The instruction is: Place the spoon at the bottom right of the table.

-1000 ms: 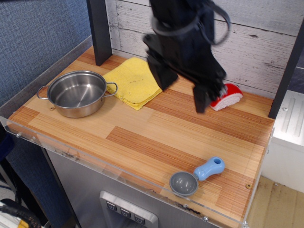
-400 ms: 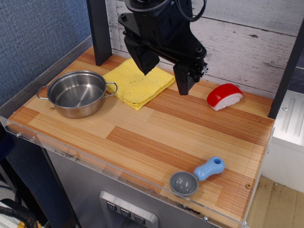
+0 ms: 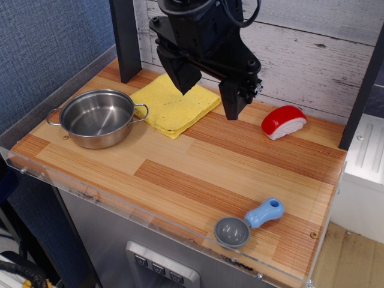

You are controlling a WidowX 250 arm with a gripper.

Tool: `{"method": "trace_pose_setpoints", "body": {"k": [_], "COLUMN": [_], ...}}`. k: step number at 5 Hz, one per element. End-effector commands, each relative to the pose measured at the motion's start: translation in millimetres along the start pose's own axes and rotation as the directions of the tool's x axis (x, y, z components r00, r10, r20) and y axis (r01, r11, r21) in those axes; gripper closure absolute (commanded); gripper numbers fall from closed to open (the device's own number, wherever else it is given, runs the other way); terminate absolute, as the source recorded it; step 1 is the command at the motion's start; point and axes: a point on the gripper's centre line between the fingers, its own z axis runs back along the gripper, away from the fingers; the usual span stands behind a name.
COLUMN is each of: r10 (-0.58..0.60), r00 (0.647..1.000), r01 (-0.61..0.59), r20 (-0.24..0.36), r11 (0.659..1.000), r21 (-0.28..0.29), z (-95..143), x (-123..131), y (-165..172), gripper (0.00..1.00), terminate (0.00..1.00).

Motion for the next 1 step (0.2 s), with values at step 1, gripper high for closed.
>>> {"method": "trace_pose_setpoints", "body": {"k": [1], "r10": [-0.001], "r00": [0.999], "r01": [0.001], "r20": [0.045], "r11": [1.000], "r21": [0.006], "z": [15.1], "x": [-2.0], "y": [0.6], "gripper": [0.00], "terminate": [1.00]}}
